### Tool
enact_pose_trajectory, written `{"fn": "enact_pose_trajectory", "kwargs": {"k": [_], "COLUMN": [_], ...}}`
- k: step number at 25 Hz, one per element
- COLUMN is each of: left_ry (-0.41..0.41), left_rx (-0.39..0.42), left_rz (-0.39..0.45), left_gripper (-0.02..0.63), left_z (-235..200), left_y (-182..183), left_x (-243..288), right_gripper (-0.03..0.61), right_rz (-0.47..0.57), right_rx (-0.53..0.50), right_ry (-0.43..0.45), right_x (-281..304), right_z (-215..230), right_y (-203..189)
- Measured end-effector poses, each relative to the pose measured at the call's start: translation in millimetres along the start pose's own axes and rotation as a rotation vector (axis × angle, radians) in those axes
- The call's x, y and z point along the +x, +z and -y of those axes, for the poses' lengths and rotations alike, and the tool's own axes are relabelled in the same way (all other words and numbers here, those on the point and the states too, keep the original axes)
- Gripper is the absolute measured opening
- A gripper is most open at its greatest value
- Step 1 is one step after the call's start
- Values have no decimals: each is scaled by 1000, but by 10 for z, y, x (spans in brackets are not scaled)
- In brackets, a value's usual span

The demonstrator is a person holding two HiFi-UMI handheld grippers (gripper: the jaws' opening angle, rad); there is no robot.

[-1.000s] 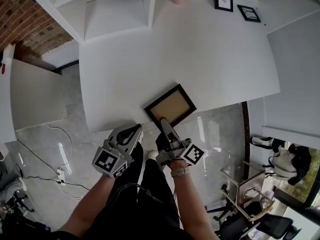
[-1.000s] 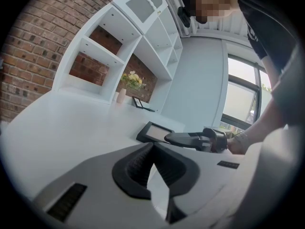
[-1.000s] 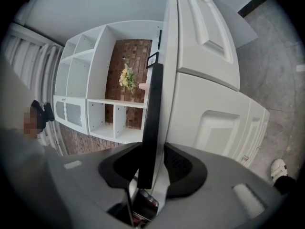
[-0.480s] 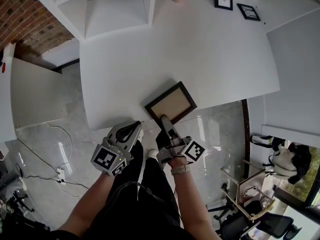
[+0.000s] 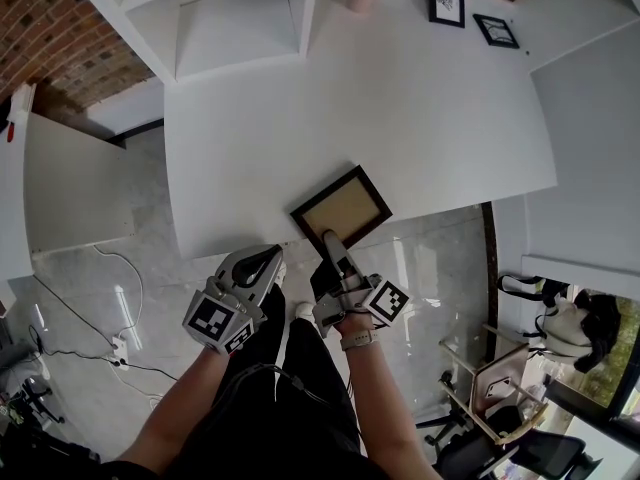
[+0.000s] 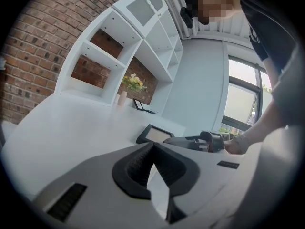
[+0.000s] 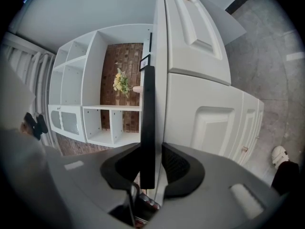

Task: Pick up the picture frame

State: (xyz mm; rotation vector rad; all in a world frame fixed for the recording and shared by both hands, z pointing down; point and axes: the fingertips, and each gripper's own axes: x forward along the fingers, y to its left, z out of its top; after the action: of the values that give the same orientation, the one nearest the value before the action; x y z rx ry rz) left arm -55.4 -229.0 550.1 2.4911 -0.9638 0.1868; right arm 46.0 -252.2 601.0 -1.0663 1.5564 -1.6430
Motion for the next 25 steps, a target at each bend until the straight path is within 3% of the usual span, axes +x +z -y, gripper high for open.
{"fn": "enact_pose_trajectory", "kwargs": {"k": [10, 15, 25], "left_ry": [10, 11, 15], "left_rx": [3, 4, 6], "left_rz": [11, 12, 15], "left_gripper": [6, 6, 6], "left_z": [0, 12, 81], "left_y": [32, 27, 34], "left_x": [-25, -35, -67], "right_gripper": [97, 38, 26], "right_rz": [1, 6, 19], "right_rx": [28, 15, 18], "right_ry": [-22, 25, 108], "right_x": [-29, -48, -87], "right_z": [25, -65, -209], "right_y": [-4, -3, 26]}}
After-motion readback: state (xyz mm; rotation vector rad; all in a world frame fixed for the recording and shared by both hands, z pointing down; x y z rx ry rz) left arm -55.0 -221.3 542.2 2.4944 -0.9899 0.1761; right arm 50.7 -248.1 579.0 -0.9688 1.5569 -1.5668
